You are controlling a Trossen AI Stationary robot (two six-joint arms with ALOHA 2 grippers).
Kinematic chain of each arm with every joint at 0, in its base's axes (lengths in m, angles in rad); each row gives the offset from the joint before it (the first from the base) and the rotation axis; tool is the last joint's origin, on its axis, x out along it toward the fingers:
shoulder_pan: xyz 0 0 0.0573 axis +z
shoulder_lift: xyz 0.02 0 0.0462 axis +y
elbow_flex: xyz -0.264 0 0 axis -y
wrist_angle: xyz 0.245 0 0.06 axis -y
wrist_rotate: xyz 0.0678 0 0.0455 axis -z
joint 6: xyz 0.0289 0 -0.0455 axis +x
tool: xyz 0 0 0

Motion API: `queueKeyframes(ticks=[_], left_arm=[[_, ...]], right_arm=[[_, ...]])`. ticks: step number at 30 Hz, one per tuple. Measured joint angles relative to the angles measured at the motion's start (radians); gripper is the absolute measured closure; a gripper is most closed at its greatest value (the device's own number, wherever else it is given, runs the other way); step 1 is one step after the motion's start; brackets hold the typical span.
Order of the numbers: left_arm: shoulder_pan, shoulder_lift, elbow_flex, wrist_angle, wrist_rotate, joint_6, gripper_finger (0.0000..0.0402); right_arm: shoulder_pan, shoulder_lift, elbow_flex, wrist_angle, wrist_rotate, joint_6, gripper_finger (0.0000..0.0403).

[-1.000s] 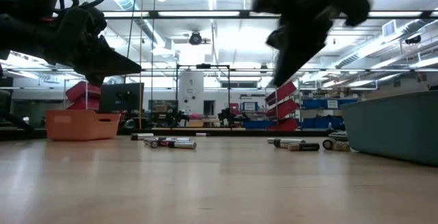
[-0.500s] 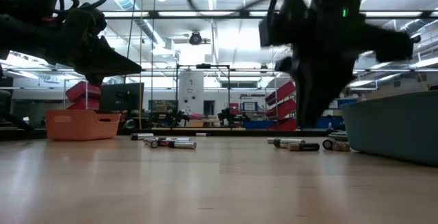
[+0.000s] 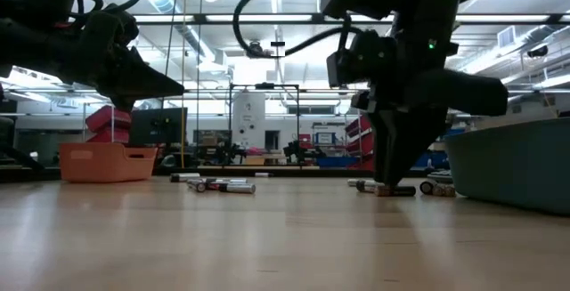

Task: Sort batteries
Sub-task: Put the black battery into the blue bin

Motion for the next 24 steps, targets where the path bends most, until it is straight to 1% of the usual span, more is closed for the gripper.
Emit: queueKeyframes(ticks=[6,10,13,18,19,24], left_arm=[[0.000,0.000,0.000,-0.001,0.000,0.000,0.0401],[0.000,0.000,0.000,-0.008,0.000,0.000,0.0401],[0.000,0.000,0.000,-0.014,0.000,0.000,0.0401],[0.000,0.000,0.000,-0.020,0.000,0.000,0.0401],[0.000,0.000,0.000,-0.021,0.000,0.000,0.0401],[0.000,0.000,0.000,-0.023,0.000,0.000,0.0401]], right_arm=[[-0.006,0.035,0.002,0.004,-0.003,-0.008,0.0307],[-0.006,0.036,0.002,0.008,-0.018,-0.026,0.0310],[-0.007,0.036,0.002,0.008,-0.027,-0.026,0.0326],[-0.010,0.036,0.002,0.007,-0.042,-0.028,0.0384],[-0.011,0.036,0.003,0.007,-0.049,-0.028,0.0390],[-0.017,0.033,0.002,0.009,-0.063,-0.020,0.0388]])
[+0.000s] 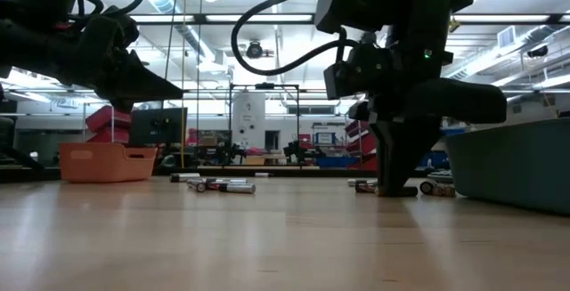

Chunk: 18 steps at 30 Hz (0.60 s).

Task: Sort batteries
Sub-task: Put the black battery into the blue bin

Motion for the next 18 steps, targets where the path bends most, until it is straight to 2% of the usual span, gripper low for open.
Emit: queueKeyframes(ticks=[9,14,18], left_arm=[[0.000,0.000,0.000,0.001,0.000,0.000,0.0401],[0.000,0.000,0.000,0.001,0.000,0.000,0.0401],[0.000,0.000,0.000,0.001,0.000,0.000,0.0401]], right_arm=[[-0.008,-0.070,0.061,-0.037,-0.019,-0.015,0.0398],[0.001,-0.132,0.122,-0.170,-0.016,0.000,0.0400],[0.036,-0.203,0.126,-0.357,-0.019,0.083,0.0400]])
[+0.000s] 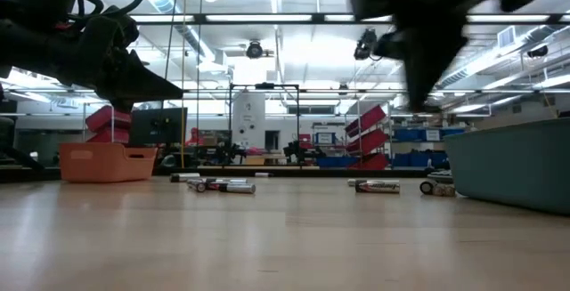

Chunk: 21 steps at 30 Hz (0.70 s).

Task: Sort batteries
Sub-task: Put the black battery into the blue bin

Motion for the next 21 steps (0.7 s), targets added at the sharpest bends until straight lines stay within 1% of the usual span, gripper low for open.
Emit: queueKeyframes(ticks=[2,4,9,11,14,17,21], left_arm=[[0.000,0.000,0.000,0.000,0.000,0.000,0.0401],[0.000,0.000,0.000,0.000,0.000,0.001,0.0401],[0.000,0.000,0.000,0.000,0.000,0.003,0.0401],[0.000,0.000,0.000,0.000,0.000,0.003,0.0401],[0.000,0.000,0.000,0.000,0.000,0.003,0.0401],[0.000,0.000,0.000,0.000,0.000,0.003,0.0401],[0.000,0.000,0.000,0.000,0.000,0.003,0.0401]], right_arm=[[0.017,-0.033,0.000,-0.097,-0.007,0.055,0.0400],[0.035,-0.067,-0.017,-0.117,-0.014,0.082,0.0400],[0.067,-0.135,-0.125,-0.045,-0.032,0.149,0.0398],[0.074,-0.157,-0.176,-0.033,-0.031,0.175,0.0397],[0.080,-0.182,-0.256,0.032,-0.022,0.223,0.0393],[0.080,-0.200,-0.313,0.082,-0.023,0.271,0.0379],[0.079,-0.217,-0.345,0.089,-0.024,0.313,0.0356]])
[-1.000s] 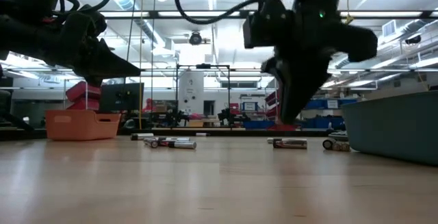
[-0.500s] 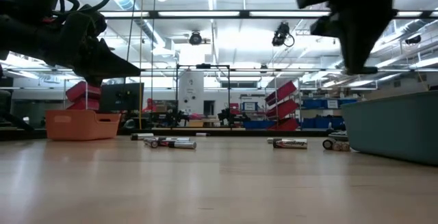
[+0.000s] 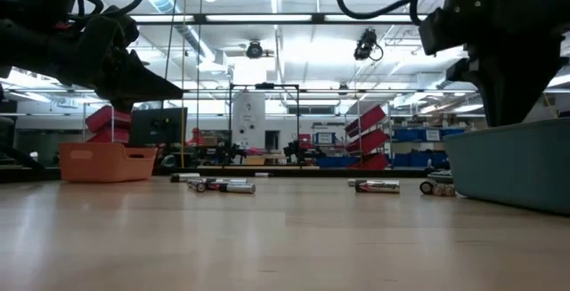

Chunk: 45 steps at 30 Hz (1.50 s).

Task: Sort batteries
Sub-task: Put the black battery into the blue bin

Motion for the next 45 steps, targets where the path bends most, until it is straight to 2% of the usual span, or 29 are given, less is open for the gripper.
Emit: queueKeyframes(ticks=[8,15,19,23,26,29,37,40,45], left_arm=[[0.000,0.000,0.000,0.000,0.000,0.000,0.0401],[0.000,0.000,0.000,0.010,0.000,0.000,0.0401],[0.000,0.000,0.000,0.018,0.000,-0.002,0.0401],[0.000,0.000,0.000,0.026,-0.001,-0.002,0.0401],[0.000,0.000,0.000,0.033,-0.001,-0.003,0.0401],[0.000,0.000,0.000,0.034,-0.001,-0.003,0.0401],[0.001,0.000,0.000,0.039,-0.008,-0.003,0.0401],[0.001,0.000,0.000,0.039,-0.009,-0.003,0.0401],[0.001,0.000,0.000,0.039,-0.018,0.000,0.0401]], right_arm=[[-0.002,-0.028,0.004,0.014,-0.003,0.042,0.0344],[-0.051,-0.021,0.004,0.317,0.050,-0.042,0.0361],[-0.106,0.015,0.006,0.411,0.033,-0.092,0.0381],[-0.148,0.077,0.005,0.394,-0.039,-0.133,0.0400],[-0.164,0.115,0.005,0.346,-0.100,-0.139,0.0400],[-0.169,0.130,0.006,0.261,-0.113,-0.126,0.0400],[-0.154,0.127,0.005,0.071,-0.124,-0.097,0.0402],[-0.151,0.127,0.005,0.058,-0.100,-0.103,0.0402],[-0.151,0.121,0.005,0.129,-0.005,-0.281,0.0402]])
